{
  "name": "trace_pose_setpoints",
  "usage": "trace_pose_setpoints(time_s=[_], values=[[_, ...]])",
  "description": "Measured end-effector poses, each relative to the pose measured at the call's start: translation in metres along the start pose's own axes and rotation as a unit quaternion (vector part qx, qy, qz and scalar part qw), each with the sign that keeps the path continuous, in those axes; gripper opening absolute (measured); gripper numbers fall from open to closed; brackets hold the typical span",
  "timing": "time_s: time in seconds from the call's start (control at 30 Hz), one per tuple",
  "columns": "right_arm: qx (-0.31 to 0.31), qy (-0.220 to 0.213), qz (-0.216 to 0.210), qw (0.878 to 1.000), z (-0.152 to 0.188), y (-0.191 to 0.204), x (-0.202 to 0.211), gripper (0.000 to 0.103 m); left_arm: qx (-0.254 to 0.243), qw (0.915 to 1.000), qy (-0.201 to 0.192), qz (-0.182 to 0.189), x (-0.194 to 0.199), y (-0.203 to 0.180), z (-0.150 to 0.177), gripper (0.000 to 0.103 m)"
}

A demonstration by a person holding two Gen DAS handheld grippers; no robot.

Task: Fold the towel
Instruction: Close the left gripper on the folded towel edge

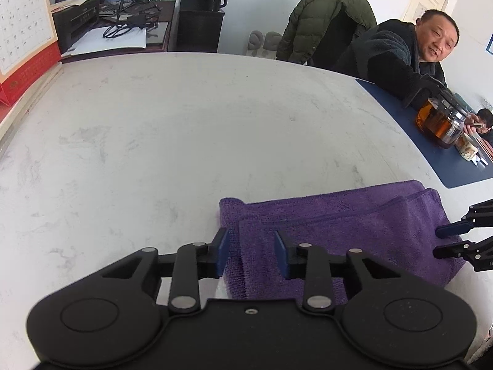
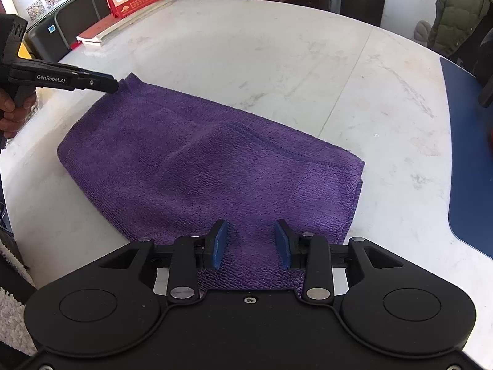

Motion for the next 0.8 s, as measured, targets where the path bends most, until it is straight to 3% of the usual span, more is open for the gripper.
trace_pose_setpoints(time_s=[0.13,0.33,0.6,0.7,0.77,0.8], values=[[0.002,0.005,0.003,1.000,-0.002,0.001,-0.001,0.036,0.005,0.9999,0.006,0.007,-0.008,0.002,-0.001,0.031],[0.000,0.005,0.006,1.000,-0.002,0.002,-0.002,0.038,-0.011,0.9989,0.001,0.046,-0.004,-0.007,0.000,0.031],[0.000,0.004,0.007,1.000,-0.001,0.002,-0.002,0.040,-0.010,0.9985,0.011,0.052,-0.017,-0.004,0.002,0.031],[-0.001,0.003,0.007,1.000,-0.001,0.002,-0.002,0.040,-0.006,0.9980,0.013,0.061,-0.018,-0.004,0.001,0.029],[0.000,0.004,0.007,1.000,-0.001,0.002,-0.002,0.040,-0.005,0.9970,0.015,0.076,-0.018,-0.005,0.001,0.014],[0.000,0.004,0.007,1.000,-0.001,0.002,-0.001,0.040,-0.005,0.9969,0.017,0.077,-0.018,-0.005,0.001,0.014]])
Point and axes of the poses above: each gripper's, at about its wrist camera, not at the fingertips, and x roughly against the way its jaws point, y to its left, z to its underside, the point moved 5 cm from there along -x, roughly the way its jaws point, and after that the axes turned 6 degrees about -z, right-handed, at the moved point
